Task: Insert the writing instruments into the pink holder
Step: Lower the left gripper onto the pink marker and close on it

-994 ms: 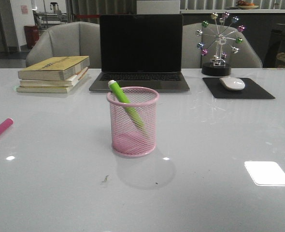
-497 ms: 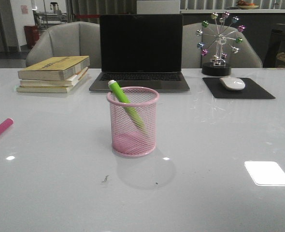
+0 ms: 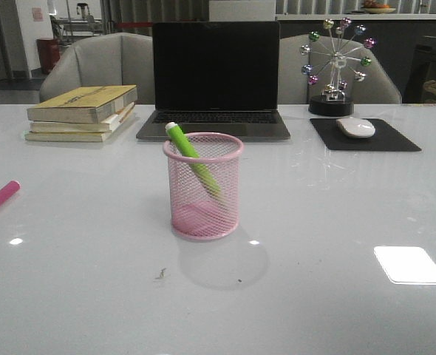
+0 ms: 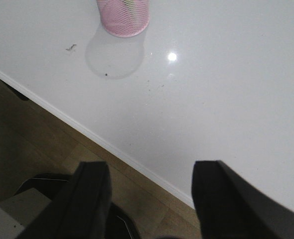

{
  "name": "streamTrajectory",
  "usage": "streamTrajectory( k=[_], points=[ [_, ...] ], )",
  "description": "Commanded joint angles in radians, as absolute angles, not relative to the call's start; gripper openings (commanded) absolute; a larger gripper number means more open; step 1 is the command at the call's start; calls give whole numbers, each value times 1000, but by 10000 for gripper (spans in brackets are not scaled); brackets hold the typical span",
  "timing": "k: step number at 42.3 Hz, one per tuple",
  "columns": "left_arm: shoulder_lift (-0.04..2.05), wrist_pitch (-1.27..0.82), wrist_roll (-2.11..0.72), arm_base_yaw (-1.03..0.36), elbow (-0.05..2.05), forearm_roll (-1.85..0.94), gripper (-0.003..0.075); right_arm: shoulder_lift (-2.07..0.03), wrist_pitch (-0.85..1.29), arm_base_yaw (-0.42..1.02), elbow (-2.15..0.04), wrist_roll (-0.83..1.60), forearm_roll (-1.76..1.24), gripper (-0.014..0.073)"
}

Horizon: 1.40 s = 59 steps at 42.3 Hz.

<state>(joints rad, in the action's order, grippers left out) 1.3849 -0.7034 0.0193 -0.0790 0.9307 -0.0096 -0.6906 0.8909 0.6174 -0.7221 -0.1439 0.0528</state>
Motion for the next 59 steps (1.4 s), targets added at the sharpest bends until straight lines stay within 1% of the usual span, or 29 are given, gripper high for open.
streamTrajectory(
  k=[1, 12, 23, 32, 45, 49, 56, 59],
  points=[
    [1461, -650, 31, -62, 1033, -23, 507, -686, 833, 613, -750, -141, 72, 479],
    [1714, -682, 31, -57, 1224, -23, 507, -686, 833, 613, -750, -141, 72, 479],
    [1897, -728, 31, -57, 1382, -23, 507, -686, 833, 613, -750, -141, 72, 479],
    [1992, -749, 31, -57, 1466, -23, 507, -686, 833, 613, -750, -141, 72, 479],
    [2050, -763, 31, -57, 1508, -23, 501, -686, 833, 613, -750, -141, 72, 479],
    [2052, -765, 31, -57, 1508, -23, 431, -686, 833, 613, -750, -141, 72, 479],
    [2052, -761, 31, -57, 1508, -23, 244, -686, 833, 613, -750, -141, 72, 479],
    [2052, -761, 31, -57, 1508, -23, 183, -686, 833, 613, -750, -141, 72, 479]
  ],
)
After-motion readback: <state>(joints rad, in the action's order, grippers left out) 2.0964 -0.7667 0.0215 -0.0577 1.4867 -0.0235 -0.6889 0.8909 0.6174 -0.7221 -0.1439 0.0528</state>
